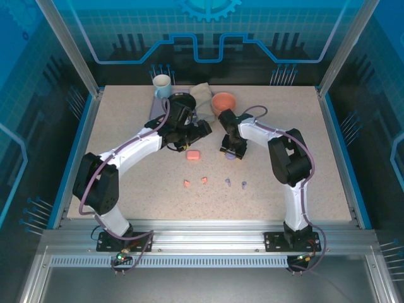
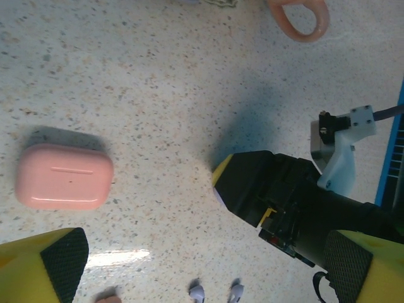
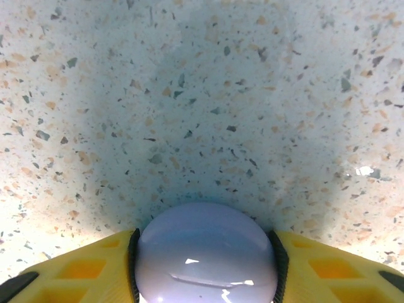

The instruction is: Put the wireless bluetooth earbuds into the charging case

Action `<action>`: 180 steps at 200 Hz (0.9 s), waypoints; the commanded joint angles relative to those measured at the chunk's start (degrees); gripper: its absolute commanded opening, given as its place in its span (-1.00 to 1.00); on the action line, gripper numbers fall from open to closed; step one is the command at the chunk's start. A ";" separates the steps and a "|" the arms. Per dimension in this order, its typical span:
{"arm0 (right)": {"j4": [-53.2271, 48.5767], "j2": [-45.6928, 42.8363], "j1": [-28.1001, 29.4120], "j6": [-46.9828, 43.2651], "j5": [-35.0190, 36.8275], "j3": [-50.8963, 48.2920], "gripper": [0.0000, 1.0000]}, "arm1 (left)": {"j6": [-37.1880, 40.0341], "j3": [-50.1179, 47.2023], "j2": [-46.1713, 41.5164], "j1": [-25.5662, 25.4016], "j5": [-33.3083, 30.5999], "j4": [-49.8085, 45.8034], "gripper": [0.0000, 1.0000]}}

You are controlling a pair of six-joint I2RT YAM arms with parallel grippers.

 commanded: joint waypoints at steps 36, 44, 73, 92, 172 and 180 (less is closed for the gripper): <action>2.54 -6.59 -3.15 5.65 -3.13 -6.26 -0.07 | -3.28 -7.74 1.74 -1.43 9.35 16.54 0.98; 2.79 -6.77 -3.62 6.36 -3.49 -6.77 -0.07 | -3.76 -8.49 2.19 -1.85 10.18 18.96 0.97; 4.93 -7.32 -5.52 9.30 -5.89 -8.45 -0.05 | -5.45 -10.80 3.76 -3.55 12.05 27.28 0.98; 6.84 -7.56 -6.68 11.14 -7.82 -9.51 -0.05 | -5.53 -11.00 5.32 -4.71 12.97 30.90 0.97; 9.36 -7.48 -10.33 14.65 -12.26 -9.71 -0.05 | -6.45 -9.42 13.82 -7.65 14.43 39.84 0.80; 9.41 -7.47 -10.63 14.76 -12.48 -9.77 -0.05 | -6.46 -9.04 14.62 -7.82 14.62 40.07 0.77</action>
